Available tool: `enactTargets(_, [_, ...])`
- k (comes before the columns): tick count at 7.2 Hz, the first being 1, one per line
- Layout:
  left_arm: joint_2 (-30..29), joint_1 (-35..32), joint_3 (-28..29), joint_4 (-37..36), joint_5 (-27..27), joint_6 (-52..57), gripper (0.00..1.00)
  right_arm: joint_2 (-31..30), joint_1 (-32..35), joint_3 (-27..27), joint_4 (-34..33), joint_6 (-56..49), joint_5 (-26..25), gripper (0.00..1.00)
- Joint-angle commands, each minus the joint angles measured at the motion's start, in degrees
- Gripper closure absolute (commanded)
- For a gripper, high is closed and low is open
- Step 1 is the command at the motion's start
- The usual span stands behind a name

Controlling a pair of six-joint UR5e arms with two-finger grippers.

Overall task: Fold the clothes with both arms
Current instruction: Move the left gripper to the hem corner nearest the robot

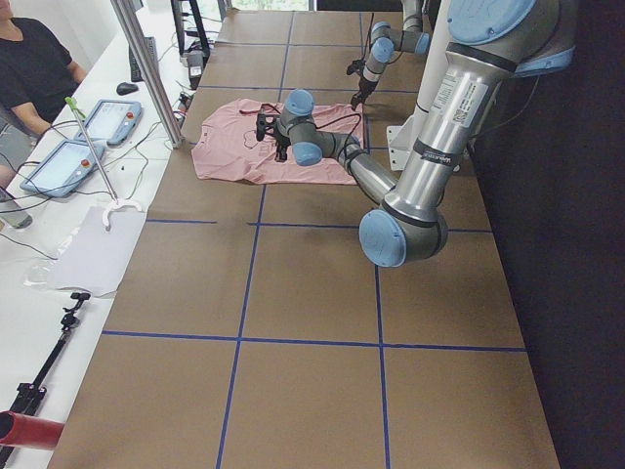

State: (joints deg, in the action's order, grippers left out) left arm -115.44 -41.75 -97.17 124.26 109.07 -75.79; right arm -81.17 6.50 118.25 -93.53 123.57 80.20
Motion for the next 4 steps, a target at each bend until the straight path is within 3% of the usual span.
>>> enactTargets(1, [0.0,0.2,0.1,0.0,0.0,-0.1,0.38,-0.1,0.0,0.1,-0.1,0.0,0.0,0.34])
enactTargets(4, [-0.1,0.2,0.2,-0.1,-0.1,-0.1,0.38,0.0,0.0,0.3,-0.1,0.0,0.0,0.83])
